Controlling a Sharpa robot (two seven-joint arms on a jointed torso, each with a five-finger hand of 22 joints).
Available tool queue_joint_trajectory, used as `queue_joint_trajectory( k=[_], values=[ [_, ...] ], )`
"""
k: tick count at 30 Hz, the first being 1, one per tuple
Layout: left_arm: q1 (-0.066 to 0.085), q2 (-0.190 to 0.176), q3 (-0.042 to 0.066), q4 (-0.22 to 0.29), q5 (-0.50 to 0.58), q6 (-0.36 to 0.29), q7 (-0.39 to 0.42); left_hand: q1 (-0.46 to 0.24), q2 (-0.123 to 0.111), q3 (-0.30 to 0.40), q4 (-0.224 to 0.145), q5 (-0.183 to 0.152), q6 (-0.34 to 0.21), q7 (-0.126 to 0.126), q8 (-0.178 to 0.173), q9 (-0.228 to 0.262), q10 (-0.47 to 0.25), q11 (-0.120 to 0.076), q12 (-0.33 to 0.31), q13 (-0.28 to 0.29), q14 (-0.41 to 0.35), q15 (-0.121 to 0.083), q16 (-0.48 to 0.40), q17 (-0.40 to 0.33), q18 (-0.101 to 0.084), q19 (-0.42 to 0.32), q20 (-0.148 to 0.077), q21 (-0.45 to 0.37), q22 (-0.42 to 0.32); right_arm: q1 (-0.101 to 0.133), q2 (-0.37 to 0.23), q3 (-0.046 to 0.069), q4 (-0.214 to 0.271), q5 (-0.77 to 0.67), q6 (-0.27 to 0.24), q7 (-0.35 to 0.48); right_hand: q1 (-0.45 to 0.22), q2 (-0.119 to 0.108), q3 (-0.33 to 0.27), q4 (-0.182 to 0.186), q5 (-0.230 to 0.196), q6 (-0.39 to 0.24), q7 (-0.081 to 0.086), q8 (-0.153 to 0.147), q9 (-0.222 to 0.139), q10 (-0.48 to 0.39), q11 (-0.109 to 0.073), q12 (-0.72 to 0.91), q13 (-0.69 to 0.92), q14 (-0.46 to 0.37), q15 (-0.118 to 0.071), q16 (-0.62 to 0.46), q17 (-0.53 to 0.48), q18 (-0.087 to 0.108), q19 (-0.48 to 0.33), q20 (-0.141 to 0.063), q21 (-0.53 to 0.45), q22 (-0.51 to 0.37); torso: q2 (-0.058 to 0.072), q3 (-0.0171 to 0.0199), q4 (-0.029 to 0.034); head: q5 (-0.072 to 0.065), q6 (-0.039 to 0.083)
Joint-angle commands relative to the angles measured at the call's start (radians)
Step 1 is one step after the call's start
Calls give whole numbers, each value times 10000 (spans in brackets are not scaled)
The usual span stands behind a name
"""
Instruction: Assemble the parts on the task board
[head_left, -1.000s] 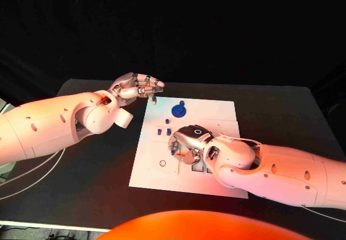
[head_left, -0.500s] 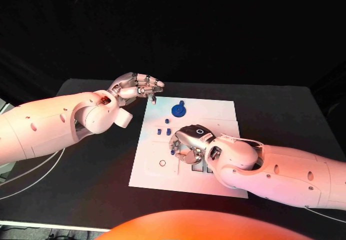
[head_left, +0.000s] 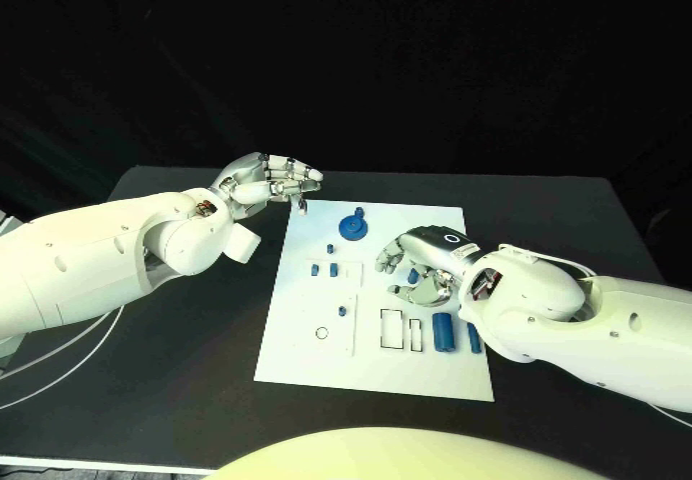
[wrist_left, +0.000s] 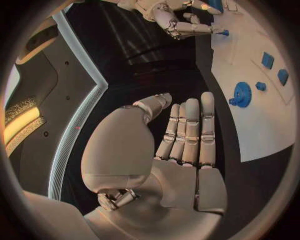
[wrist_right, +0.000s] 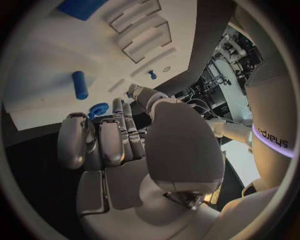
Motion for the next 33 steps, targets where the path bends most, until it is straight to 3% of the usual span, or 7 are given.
queue_joint_trajectory(
  k=[1, 6, 14, 25, 33],
  values=[
    [6, 23, 9, 7, -9, 166, 61, 90, 33, -30, -56, 24, -55, -19, 44, 12, -51, 16, -36, -15, -53, 0, 48, -11, 134, -27, 59, -20, 12, 140, -291, 27, 64, 742, 485, 362, 105, 35, -398, 59, -103, -163, -54, -111, -44, -258, 41, 70, -5, -141, 15, -51, -148, 219, -109, 75, -245, 1710, -9, 0, -1, -57, 66],
    [6, 27, 9, 8, -9, 172, 62, 90, 33, -30, -56, 24, -55, -19, 44, 12, -51, 16, -36, -15, -53, 0, 48, -11, 134, -27, 59, -20, 12, 271, -624, 57, -125, 860, 757, 420, 523, 252, -1353, 353, -205, -228, -75, -196, -95, -740, 105, 430, 24, -303, 68, -82, -396, 282, -242, 149, -625, 1627, 5, 10, -10, -71, 125],
    [6, 43, 9, 3, -9, 189, 67, 85, 30, -36, -56, 21, -63, -16, 46, 15, -63, 20, -38, -19, -60, 5, 48, -14, 133, -32, 62, -20, 15, 317, -583, 52, -501, 657, 1067, 406, 910, 395, -1803, 583, -242, -225, -150, -236, -137, -985, 132, 689, 20, -351, 94, -75, -508, 297, -260, 178, -734, 1604, 16, 9, 29, -118, 167],
    [5, 13, 8, 13, -9, 180, 60, 85, 30, -36, -56, 21, -63, -16, 46, 15, -63, 20, -38, -19, -60, 5, 48, -14, 133, -32, 62, -20, 15, 225, -348, 10, -855, 204, 1317, 130, 1167, 510, -1442, 830, -187, 125, -100, -135, -156, -606, 19, 1162, 49, -105, 1, 157, -252, 200, 20, 74, -145, 1754, 35, -5, 35, -98, 130],
    [5, 5, 8, 21, -9, 181, 58, 85, 30, -36, -56, 21, -63, -16, 46, 15, -63, 20, -38, -19, -60, 5, 48, -14, 133, -32, 62, -20, 15, 171, -232, -6, -929, 166, 1451, 87, 1106, 489, -684, 1119, -156, 756, -58, 93, -112, 139, -195, 1366, -18, 236, -173, 439, 194, 60, 356, -129, 672, 1951, 25, 6, 19, -89, 87]
  ],
)
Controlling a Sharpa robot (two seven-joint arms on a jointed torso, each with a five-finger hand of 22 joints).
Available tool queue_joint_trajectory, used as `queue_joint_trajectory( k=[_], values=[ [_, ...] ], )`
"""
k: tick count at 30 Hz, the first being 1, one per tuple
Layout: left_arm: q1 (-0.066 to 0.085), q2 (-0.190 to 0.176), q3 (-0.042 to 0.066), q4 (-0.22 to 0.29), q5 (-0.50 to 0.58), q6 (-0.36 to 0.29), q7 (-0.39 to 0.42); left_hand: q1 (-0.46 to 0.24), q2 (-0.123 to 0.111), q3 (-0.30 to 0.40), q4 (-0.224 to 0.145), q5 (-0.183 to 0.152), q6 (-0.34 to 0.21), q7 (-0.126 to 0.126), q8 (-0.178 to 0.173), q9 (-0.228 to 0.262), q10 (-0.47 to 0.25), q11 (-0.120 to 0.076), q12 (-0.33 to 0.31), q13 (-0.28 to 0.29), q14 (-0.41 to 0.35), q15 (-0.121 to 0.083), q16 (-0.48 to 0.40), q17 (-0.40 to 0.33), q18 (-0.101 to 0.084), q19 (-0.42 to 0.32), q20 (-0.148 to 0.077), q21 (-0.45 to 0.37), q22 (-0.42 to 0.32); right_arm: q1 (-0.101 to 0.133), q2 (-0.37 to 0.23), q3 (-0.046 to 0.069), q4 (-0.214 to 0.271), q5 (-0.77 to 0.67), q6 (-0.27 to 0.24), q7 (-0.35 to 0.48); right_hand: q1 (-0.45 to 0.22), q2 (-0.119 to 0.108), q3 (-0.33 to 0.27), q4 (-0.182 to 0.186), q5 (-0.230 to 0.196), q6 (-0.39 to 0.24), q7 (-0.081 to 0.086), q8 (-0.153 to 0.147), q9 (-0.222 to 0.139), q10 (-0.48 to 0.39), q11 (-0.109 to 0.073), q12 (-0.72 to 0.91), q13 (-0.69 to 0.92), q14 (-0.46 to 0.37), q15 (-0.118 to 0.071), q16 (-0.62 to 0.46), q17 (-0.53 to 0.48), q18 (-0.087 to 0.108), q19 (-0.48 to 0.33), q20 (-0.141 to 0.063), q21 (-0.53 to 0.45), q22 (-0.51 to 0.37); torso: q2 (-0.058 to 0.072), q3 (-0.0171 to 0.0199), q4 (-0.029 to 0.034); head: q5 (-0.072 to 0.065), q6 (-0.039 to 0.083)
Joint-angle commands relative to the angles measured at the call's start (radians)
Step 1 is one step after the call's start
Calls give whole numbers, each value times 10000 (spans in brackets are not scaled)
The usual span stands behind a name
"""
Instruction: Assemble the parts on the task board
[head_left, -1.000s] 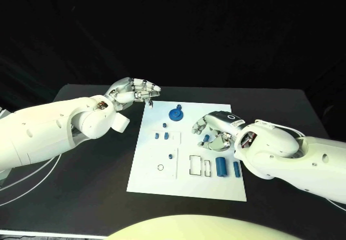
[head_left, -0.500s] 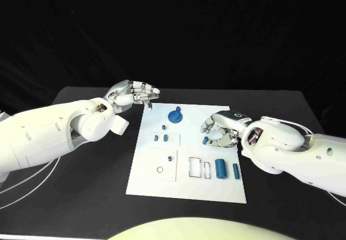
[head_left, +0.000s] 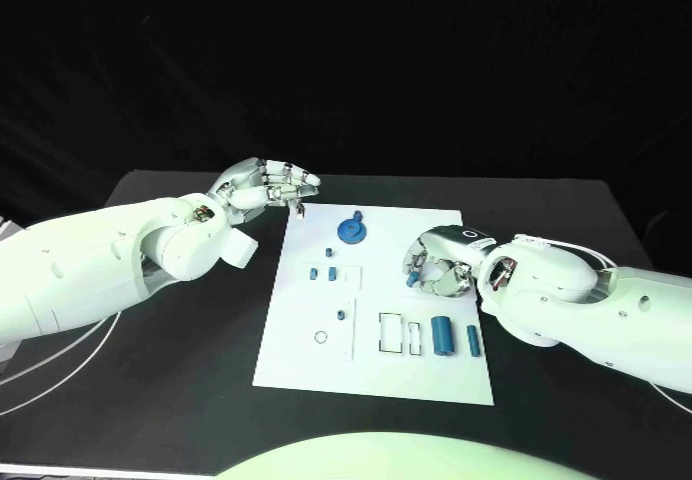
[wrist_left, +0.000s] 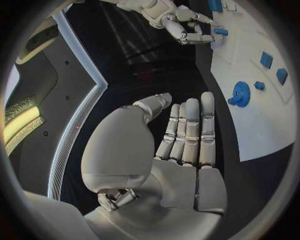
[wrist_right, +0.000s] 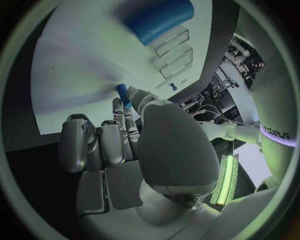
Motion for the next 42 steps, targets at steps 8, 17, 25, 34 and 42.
queue_joint_trajectory(
  k=[8, 17, 25, 34, 42],
  values=[
    [7, -1, 9, 21, -8, 151, 57, 85, 30, -8, -28, 21, -63, -16, 46, 9, -64, 20, -39, -9, -60, 5, 48, -16, 132, -32, 62, -20, 10, -50, 86, -16, -5, -217, 175, -34, -29, -21, 450, 113, 96, 353, 5, 175, 74, 454, -140, 31, -49, 191, -84, 93, 173, -136, 263, -157, 348, 2003, -17, 9, -13, 0, -31],
    [7, 3, 9, 10, -8, 161, 52, 79, 45, -13, -25, 20, -75, -11, 57, 22, -80, 26, -34, -19, -74, 13, 57, -24, 132, -45, 69, -18, 18, -64, 98, -18, 28, -314, -410, -232, -93, 332, 770, 120, 245, 727, -112, 419, 237, 1028, -342, 110, 25, 328, -254, 184, 365, -222, 440, -303, 847, 2120, -14, 5, -8, -12, -29],
    [7, 6, 9, 5, -8, 184, 40, 79, 45, -13, -25, 20, -75, -11, 57, 22, -80, 26, -34, -19, -74, 13, 57, -24, 132, -45, 69, -18, 18, -68, 42, -18, 57, -357, -975, -472, -72, 590, 961, -66, -9, 776, -162, 616, 465, 1276, -437, 60, 101, 338, -356, 151, 346, -251, 497, -375, 1001, 2155, -8, 8, -5, -18, -27],
    [7, 8, 9, -19, -8, 194, 34, 79, 45, -13, -25, 20, -75, -11, 57, 22, -80, 26, -34, -19, -74, 13, 57, -24, 132, -45, 69, -18, 18, -24, -225, 11, 413, 79, -1198, -448, -99, 624, 1064, -132, 46, 762, -161, 689, 563, 1354, -450, 24, 124, 340, -376, 139, 337, -257, 505, -386, 1028, 2161, -19, 3, -8, -14, -22],
    [6, 10, 8, -30, -8, 201, 32, 84, 51, -13, -30, 21, -76, -12, 65, 29, -87, 27, -31, -23, -81, 14, 61, -28, 133, -50, 72, -16, 23, 78, -464, 57, 1027, 698, -1156, -360, -147, 592, 1072, -140, 60, 744, -163, 710, 598, 1349, -446, -9, 125, 344, -378, 143, 350, -256, 503, -384, 1021, 2159, -17, 6, -14, 20, -13]
  ],
)
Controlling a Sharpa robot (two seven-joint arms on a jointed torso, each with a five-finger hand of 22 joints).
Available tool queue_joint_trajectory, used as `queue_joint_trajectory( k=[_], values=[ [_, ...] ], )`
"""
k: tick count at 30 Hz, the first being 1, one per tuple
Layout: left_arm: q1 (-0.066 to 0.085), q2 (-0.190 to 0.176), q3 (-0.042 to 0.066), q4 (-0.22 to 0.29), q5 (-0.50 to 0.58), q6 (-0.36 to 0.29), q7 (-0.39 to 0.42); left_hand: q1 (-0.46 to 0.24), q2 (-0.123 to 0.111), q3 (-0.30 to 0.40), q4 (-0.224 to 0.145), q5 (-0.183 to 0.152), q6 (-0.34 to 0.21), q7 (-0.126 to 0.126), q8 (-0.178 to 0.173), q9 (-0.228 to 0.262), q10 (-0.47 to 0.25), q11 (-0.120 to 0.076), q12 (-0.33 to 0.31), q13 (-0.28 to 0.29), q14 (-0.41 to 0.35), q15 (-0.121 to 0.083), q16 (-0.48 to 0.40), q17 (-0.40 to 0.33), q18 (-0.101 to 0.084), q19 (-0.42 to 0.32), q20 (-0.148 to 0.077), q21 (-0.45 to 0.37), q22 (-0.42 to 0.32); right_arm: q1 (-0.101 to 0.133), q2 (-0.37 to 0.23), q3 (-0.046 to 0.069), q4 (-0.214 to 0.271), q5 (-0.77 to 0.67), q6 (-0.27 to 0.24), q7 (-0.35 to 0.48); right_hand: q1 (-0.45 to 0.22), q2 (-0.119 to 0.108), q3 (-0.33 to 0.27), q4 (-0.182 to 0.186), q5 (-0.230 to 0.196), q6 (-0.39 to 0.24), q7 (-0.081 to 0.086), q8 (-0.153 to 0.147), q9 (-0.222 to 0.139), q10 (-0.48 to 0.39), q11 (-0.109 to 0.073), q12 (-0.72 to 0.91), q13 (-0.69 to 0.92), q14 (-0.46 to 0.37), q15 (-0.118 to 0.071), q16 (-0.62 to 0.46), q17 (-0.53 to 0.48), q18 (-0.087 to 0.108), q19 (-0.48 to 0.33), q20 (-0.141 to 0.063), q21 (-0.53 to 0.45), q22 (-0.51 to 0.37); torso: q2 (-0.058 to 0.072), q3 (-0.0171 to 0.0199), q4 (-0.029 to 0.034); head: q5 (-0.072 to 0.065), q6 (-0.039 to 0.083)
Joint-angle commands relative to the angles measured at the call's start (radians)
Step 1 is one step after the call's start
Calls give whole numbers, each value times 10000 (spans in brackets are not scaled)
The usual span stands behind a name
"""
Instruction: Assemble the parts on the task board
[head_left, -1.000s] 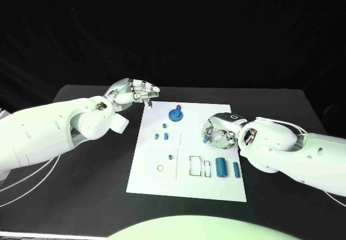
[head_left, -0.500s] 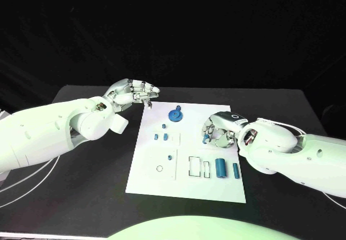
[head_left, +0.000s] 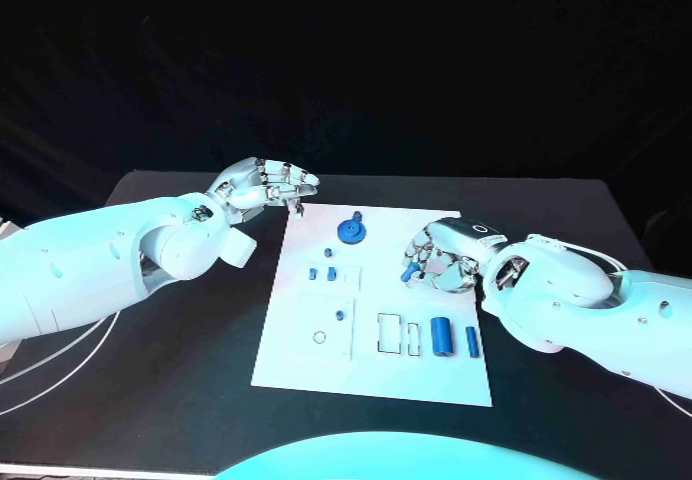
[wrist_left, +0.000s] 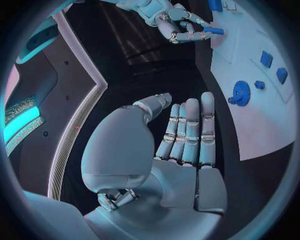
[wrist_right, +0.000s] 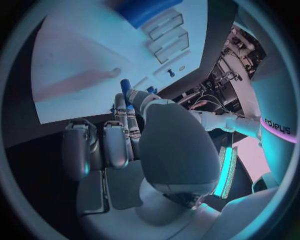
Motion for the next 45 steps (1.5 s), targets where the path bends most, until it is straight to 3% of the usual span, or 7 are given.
queue_joint_trajectory(
  k=[1, 8, 16, 31, 45],
  values=[
    [5, 16, 8, 12, -7, 170, 52, 84, 51, -13, -30, 21, -77, -11, 66, 17, -50, -10, -32, -14, -81, 15, 62, -14, 133, -13, 35, -16, 15, 20, -45, 10, 319, 516, -94, 87, -89, 16, 60, -26, 34, 61, 31, 220, 379, 43, 2, -52, 12, 258, -39, 16, 2, -92, 470, -60, 28, 2151, 4, 7, -7, 31, -1],
    [3, 34, 7, 4, -7, 181, 51, 94, 54, -11, -38, 23, -79, -12, 70, 21, -54, -11, -30, -17, -85, 14, 64, -16, 134, -16, 35, -14, 18, 47, 138, 20, 801, 550, -113, 145, -110, 3, 63, -30, 33, 52, 30, 228, 395, 32, 5, -73, 11, 259, -36, 16, 4, -89, 466, -59, 14, 2148, -5, -1, -6, 58, -6],
    [1, 103, 7, -20, -7, 207, 56, 94, 54, -11, -38, 23, -79, -12, 70, 21, -54, -11, -30, -17, -85, 14, 64, -16, 134, -16, 35, -14, 18, 21, 1051, -13, 908, 278, -23, 297, -111, -6, 69, -44, 38, 45, 29, 234, 405, 26, 3, -86, 10, 264, -38, 28, 30, -88, 464, -57, 9, 2146, -8, -10, 4, 126, 9],
    [1, 171, 7, -17, -4, 222, 51, 94, 54, -11, -38, 23, -79, -12, 70, 21, -54, -11, -30, -17, -85, 14, 64, -16, 134, -16, 35, -14, 18, -567, 2516, -121, 357, -115, 110, 479, -115, -18, 93, -80, 71, 17, 41, 244, 432, 15, 8, -120, 11, 268, -36, 32, 39, -82, 453, -56, -28, 2137, 11, -20, 21, 349, -46],
    [3, 162, 7, 13, -2, 225, 33, 94, 54, -11, -38, 23, -79, -12, 70, 21, -54, -11, -30, -17, -85, 14, 64, -16, 134, -16, 35, -14, 18, -849, 2980, -252, -258, -488, 625, 335, -122, -24, 101, -94, 86, 4, 47, 247, 444, 11, 12, -133, 12, 274, -34, 46, 66, -77, 445, -55, -54, 2131, 18, 3, 14, 461, -174]
  ],
)
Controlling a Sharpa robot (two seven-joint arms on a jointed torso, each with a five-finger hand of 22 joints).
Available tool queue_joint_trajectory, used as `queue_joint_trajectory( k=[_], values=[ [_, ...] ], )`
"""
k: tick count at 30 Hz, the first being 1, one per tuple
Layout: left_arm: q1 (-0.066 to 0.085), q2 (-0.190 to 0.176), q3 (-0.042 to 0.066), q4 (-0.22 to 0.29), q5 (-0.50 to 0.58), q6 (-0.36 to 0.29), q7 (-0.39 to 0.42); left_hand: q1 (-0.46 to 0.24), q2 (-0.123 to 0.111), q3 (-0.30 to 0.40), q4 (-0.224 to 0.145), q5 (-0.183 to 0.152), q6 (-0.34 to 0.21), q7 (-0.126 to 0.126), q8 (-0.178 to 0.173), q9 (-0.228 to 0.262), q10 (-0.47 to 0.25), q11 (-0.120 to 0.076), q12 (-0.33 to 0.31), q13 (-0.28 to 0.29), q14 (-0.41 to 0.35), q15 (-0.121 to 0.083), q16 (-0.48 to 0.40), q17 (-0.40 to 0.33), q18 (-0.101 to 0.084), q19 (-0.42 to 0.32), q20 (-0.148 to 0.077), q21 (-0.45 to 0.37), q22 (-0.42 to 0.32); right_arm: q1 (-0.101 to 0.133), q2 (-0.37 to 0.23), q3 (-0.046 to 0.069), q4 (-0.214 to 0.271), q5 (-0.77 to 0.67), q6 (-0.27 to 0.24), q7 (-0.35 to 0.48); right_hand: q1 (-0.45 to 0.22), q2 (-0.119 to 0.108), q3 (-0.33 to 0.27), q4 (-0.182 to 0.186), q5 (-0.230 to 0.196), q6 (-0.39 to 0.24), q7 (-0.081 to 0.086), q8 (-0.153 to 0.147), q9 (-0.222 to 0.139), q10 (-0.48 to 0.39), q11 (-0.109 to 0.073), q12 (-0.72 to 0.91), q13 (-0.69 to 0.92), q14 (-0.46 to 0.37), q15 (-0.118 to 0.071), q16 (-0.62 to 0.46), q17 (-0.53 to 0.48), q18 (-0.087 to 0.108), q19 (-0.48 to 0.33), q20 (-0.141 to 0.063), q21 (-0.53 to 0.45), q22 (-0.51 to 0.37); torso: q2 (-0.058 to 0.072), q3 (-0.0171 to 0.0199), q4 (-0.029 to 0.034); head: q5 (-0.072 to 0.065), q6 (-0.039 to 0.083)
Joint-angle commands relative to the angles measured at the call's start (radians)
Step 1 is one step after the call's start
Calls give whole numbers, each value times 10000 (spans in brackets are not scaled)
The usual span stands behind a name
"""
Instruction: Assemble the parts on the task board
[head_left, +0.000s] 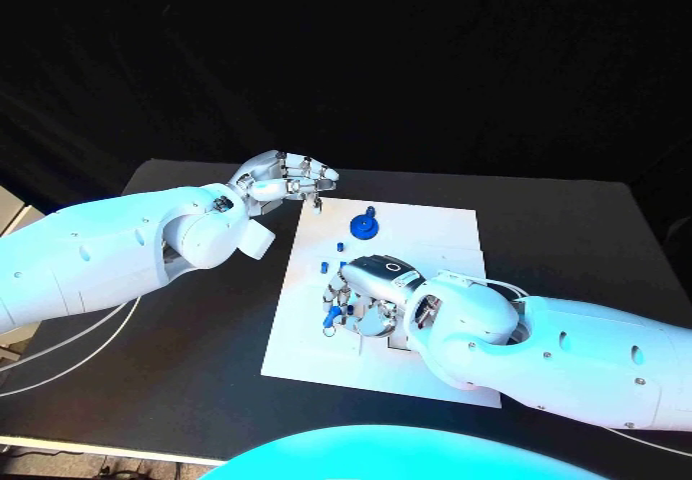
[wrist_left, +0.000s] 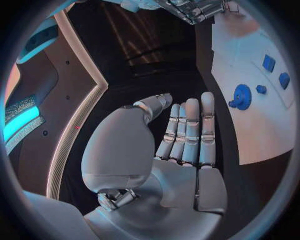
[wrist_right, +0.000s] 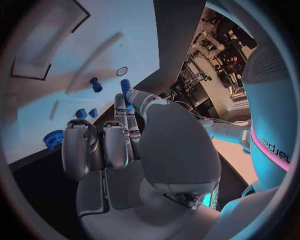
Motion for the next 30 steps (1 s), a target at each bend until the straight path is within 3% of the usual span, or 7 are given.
queue_joint_trajectory(
  k=[1, 30],
  values=[
    [6, 19, 8, 31, -1, 160, 47, 53, 14, -10, -38, 23, -79, -12, 24, 11, -55, -10, -30, -10, -85, 14, 64, -10, 134, -16, 36, -14, 12, -63, 80, -16, -49, -324, 388, 30, -54, -5, 23, -12, 50, 74, -17, 246, 442, -15, -20, -54, 13, 275, -35, 48, 9, -77, 446, -57, -53, 2136, 3, 13, 4, 17, -43],
    [7, 5, 8, 24, -1, 187, 13, 53, 14, -10, -38, 23, -79, -12, 24, 11, -55, -10, -30, -10, -85, 14, 64, -10, 134, -16, 36, -14, 12, -227, 260, -71, -233, -714, 714, -445, -89, -25, 42, -55, 95, 41, -3, 262, 482, -18, -8, -93, 20, 280, -25, 53, 17, -73, 436, -51, -81, 2129, -7, 13, -15, 14, -62]
  ],
)
